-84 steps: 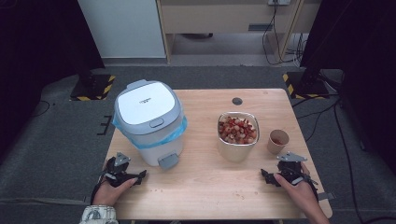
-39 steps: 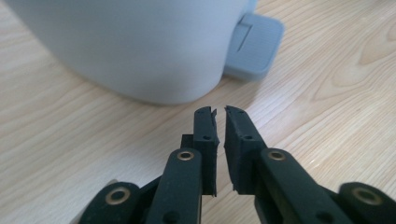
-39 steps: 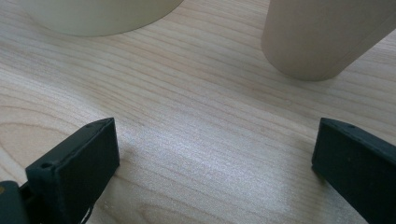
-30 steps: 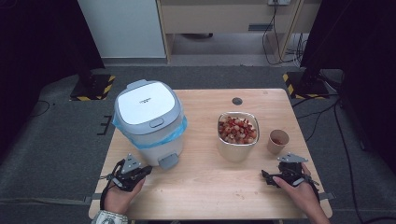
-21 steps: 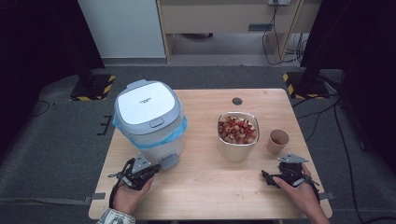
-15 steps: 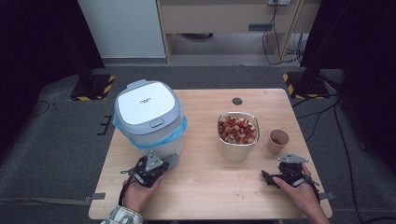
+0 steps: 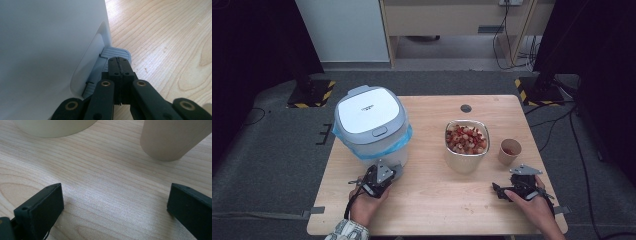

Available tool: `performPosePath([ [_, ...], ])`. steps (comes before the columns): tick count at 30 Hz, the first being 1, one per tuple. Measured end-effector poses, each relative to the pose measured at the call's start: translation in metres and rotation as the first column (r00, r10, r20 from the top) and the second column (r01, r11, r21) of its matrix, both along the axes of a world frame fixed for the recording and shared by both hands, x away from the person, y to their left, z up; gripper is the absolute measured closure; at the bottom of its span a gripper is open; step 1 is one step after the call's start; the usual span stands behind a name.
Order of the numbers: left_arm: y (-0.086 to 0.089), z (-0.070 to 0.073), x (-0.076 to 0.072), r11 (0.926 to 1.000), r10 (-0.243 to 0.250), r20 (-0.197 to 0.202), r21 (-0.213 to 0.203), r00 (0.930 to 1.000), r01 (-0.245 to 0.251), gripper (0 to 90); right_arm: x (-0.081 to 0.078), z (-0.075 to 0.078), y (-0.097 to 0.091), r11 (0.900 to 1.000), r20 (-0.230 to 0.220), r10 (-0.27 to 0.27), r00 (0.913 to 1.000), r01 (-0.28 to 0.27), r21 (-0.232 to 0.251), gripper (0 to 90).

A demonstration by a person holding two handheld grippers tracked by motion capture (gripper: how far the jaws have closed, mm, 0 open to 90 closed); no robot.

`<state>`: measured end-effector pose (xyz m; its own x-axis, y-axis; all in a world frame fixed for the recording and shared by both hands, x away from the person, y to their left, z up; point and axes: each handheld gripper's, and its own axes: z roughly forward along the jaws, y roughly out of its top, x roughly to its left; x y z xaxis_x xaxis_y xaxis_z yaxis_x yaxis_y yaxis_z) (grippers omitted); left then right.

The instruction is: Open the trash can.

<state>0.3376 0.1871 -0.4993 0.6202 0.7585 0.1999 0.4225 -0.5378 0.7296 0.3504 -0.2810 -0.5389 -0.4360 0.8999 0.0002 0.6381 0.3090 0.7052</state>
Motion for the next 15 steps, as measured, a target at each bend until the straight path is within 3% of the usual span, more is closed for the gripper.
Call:
performPosePath([
  [15, -0.0069, -0.0056, 0.0012, 0.9963, 0.004, 0.012, 0.086, 0.9999, -0.005, 89.8, -0.0010, 0.0002, -0.0003, 1.0000, -0.004, -0.002, 1.0000, 0.002, 0.001, 1.1],
])
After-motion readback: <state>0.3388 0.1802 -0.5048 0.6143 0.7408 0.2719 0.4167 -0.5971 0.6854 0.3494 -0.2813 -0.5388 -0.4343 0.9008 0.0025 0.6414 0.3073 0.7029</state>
